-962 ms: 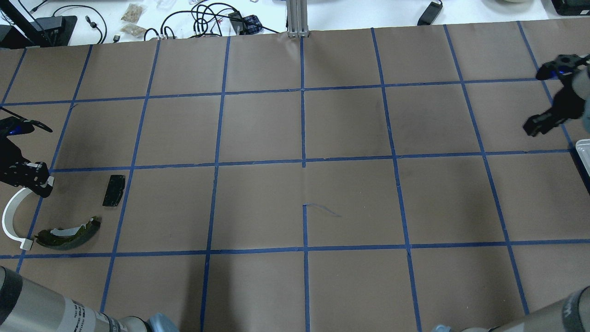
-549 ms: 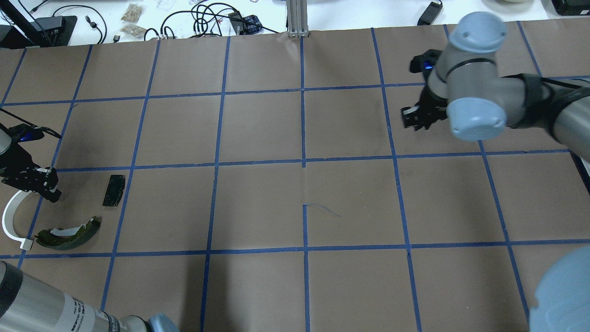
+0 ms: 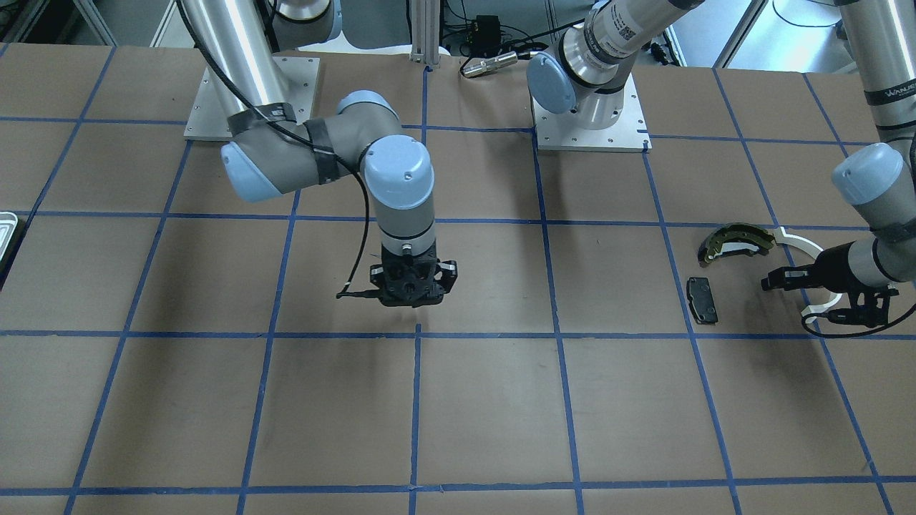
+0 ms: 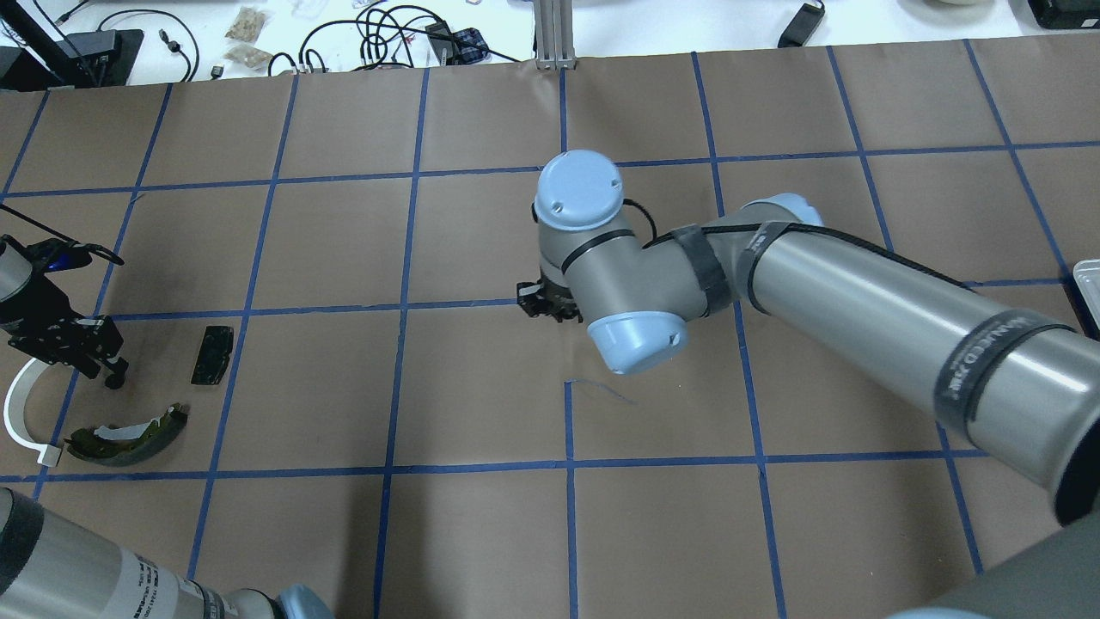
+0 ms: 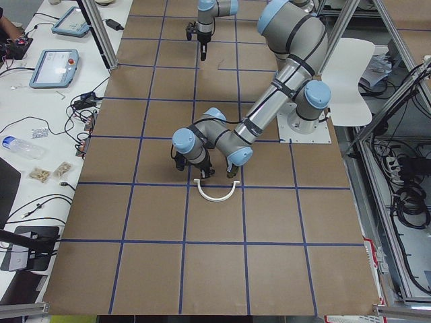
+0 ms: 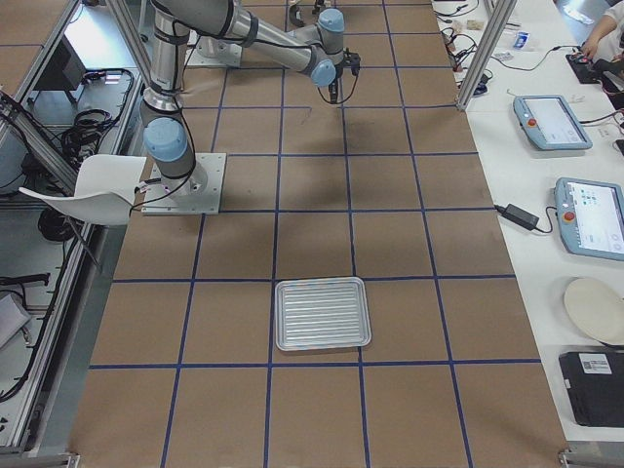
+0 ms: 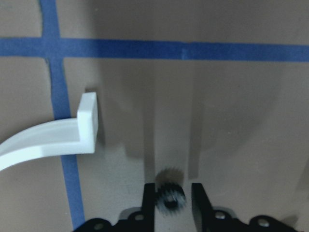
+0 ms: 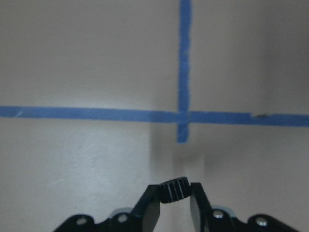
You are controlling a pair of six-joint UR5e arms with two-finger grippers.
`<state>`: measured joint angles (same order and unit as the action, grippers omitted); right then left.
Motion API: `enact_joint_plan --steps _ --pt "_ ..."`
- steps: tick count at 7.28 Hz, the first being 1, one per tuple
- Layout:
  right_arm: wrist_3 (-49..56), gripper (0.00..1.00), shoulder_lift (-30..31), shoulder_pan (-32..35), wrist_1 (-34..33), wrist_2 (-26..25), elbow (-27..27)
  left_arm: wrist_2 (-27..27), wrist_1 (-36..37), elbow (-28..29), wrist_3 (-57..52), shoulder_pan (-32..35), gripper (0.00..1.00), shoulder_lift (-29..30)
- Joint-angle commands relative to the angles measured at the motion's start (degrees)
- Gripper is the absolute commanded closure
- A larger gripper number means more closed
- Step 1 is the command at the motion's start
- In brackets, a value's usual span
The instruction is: Place bearing gear from tray to pile
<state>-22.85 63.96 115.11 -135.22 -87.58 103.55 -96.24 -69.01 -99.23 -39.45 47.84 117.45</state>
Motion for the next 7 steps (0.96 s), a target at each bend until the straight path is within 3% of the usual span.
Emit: enact_joint_plan --steps 1,3,5,7 --pt "-2.46 0.04 -1.03 2.14 -2.85 3.38 -0.36 -0.26 -0.68 0.70 0.08 1.10 0.00 -1.68" --pt "-1.08 0.00 4.04 -4.93 2.03 3.29 -0.54 0.34 -2.52 1.58 0.60 5.31 0.00 -5.02" --pt "18.09 0.00 14.65 -18.71 16.32 3.12 -0.63 0.61 -2.53 2.98 4.27 12.75 0.00 -8.62" --pt "34.63 0.00 23.37 -30.50 29.07 1.63 -2.64 0.26 -2.79 6.14 18.55 26.53 0.00 -10.12"
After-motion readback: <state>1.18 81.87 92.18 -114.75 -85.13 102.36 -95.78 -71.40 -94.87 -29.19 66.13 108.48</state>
